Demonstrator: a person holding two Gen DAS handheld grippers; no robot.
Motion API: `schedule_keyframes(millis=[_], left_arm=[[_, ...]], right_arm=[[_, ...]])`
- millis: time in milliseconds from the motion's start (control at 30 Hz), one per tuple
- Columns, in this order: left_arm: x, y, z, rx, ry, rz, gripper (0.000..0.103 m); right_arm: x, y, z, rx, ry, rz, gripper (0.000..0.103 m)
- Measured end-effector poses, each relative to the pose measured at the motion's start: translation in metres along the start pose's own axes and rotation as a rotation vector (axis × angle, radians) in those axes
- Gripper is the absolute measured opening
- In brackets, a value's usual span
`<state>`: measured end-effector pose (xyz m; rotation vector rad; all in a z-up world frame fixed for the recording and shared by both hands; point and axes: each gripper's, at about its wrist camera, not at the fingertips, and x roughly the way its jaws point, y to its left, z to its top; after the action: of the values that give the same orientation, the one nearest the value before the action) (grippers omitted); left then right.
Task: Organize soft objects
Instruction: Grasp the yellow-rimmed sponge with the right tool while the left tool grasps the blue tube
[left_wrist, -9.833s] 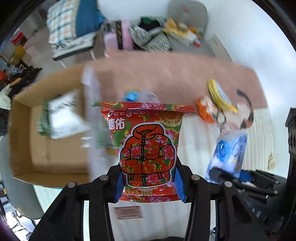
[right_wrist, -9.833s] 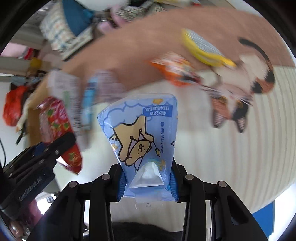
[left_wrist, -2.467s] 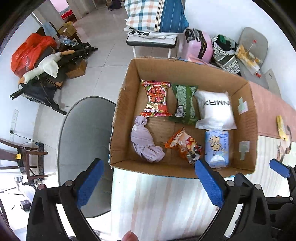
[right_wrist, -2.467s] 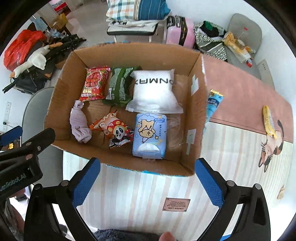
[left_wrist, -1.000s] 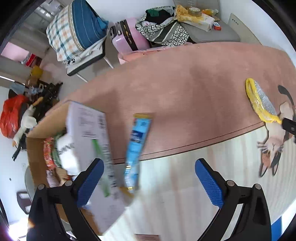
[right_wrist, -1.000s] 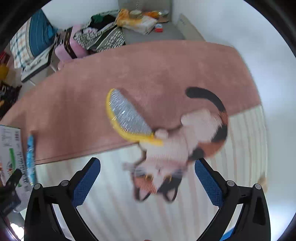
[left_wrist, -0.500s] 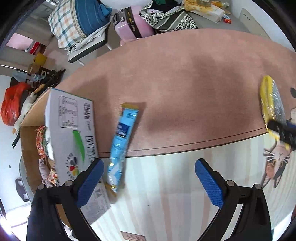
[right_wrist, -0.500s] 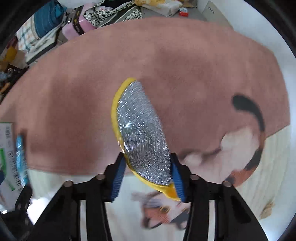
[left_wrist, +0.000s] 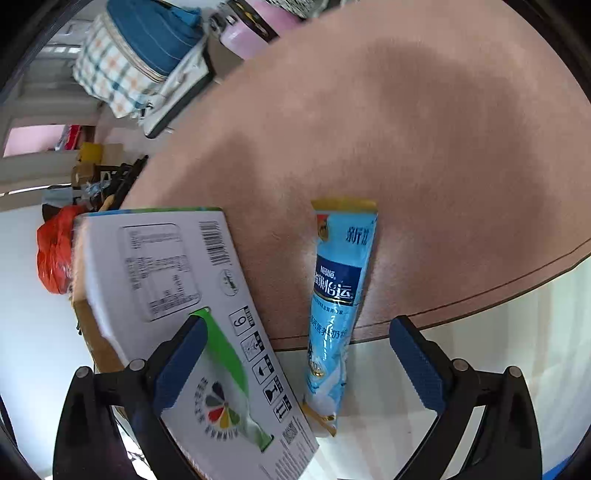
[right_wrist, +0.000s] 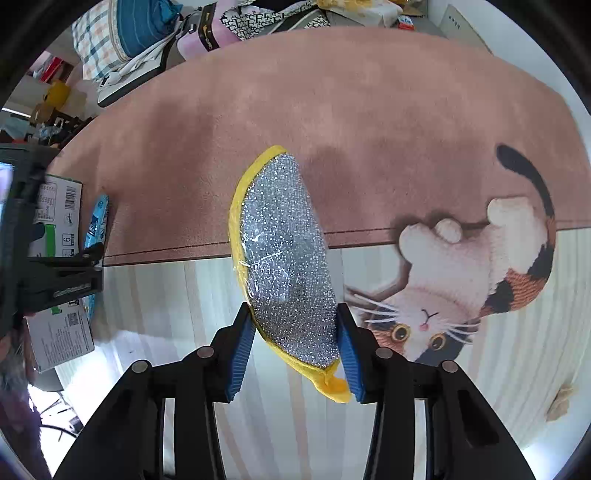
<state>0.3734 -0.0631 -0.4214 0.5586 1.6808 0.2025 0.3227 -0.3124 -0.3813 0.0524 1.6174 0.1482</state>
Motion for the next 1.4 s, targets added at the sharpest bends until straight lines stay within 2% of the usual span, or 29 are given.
schedule_keyframes(millis=[133, 167, 233, 267, 300, 367, 433, 500, 600, 667, 700, 767, 867, 967, 1100, 1133, 1167, 1200, 1267, 1333, 1367, 1400], left_arm=[[0.007, -0.002, 0.000, 0.034, 0.001, -0.006, 0.098], [0.007, -0.003, -0.001, 0.035, 0.000, -0.014, 0.090], [0.005, -0.004, -0.003, 0.032, -0.011, 0.016, 0.078], [0.002, -0.004, -0.004, 0.027, -0.018, 0.000, 0.053], [0.003, -0.003, -0.005, 0.004, 0.011, -0.061, 0.029], [0.008, -0.003, -0.008, -0.039, 0.069, -0.160, 0.029], [0.006, -0.005, -0.011, -0.062, 0.057, -0.175, 0.028], [0.004, -0.006, -0.015, -0.082, 0.060, -0.226, 0.028], [0.003, -0.003, -0.021, -0.149, 0.082, -0.353, 0.028], [0.004, 0.000, -0.026, -0.193, 0.107, -0.465, 0.027], [0.005, 0.002, -0.030, -0.216, 0.124, -0.523, 0.026], [0.007, 0.002, -0.036, -0.235, 0.142, -0.588, 0.025], [0.005, 0.001, -0.045, -0.204, 0.110, -0.561, 0.026], [0.011, 0.000, -0.050, -0.197, 0.126, -0.544, 0.036], [0.029, 0.006, -0.053, -0.297, 0.182, -0.653, 0.038], [0.032, 0.006, -0.053, -0.305, 0.188, -0.660, 0.042], [0.036, 0.004, -0.053, -0.308, 0.198, -0.654, 0.054], [0.039, 0.003, -0.052, -0.306, 0.203, -0.638, 0.060], [0.043, -0.007, -0.056, -0.294, 0.206, -0.597, 0.063], [0.038, -0.017, -0.057, -0.260, 0.170, -0.523, 0.062], [0.034, -0.019, -0.057, -0.257, 0.146, -0.512, 0.054], [0.030, -0.021, -0.059, -0.260, 0.127, -0.514, 0.038]], right_arm=[[-0.017, 0.008, -0.003, 0.005, -0.014, 0.005, 0.049], [-0.023, 0.006, -0.003, 0.006, -0.022, 0.001, 0.049], [-0.029, 0.004, 0.003, 0.016, -0.043, -0.009, 0.057], [-0.032, 0.002, 0.006, 0.025, -0.056, -0.010, 0.057], [-0.037, -0.001, 0.009, 0.032, -0.064, -0.009, 0.057], [-0.037, -0.004, 0.017, 0.048, -0.074, -0.019, 0.062], [-0.032, -0.009, 0.026, 0.048, -0.059, -0.038, 0.067], [-0.021, -0.013, 0.033, 0.046, -0.014, -0.073, 0.067], [0.005, -0.013, 0.037, 0.049, 0.061, -0.040, 0.067], [0.019, -0.012, 0.037, 0.056, 0.091, -0.011, 0.063], [0.022, -0.011, 0.036, 0.054, 0.094, -0.012, 0.053], [0.023, -0.009, 0.031, 0.062, 0.088, -0.020, 0.049], [0.022, -0.003, 0.017, 0.056, 0.108, -0.002, 0.047], [0.022, 0.006, -0.001, 0.030, 0.131, 0.013, 0.047], [0.021, 0.012, -0.010, 0.035, 0.138, 0.048, 0.051], [0.020, 0.014, -0.011, 0.034, 0.136, 0.049, 0.052], [0.021, 0.016, -0.011, 0.030, 0.139, 0.046, 0.052], [0.022, 0.018, -0.011, 0.031, 0.141, 0.042, 0.053], [0.025, 0.022, -0.009, 0.037, 0.138, 0.024, 0.055], [0.031, 0.024, -0.007, 0.044, 0.133, 0.017, 0.055], [0.034, 0.028, -0.005, 0.045, 0.131, 0.004, 0.055], [0.039, 0.035, -0.006, 0.049, 0.132, -0.009, 0.052]])
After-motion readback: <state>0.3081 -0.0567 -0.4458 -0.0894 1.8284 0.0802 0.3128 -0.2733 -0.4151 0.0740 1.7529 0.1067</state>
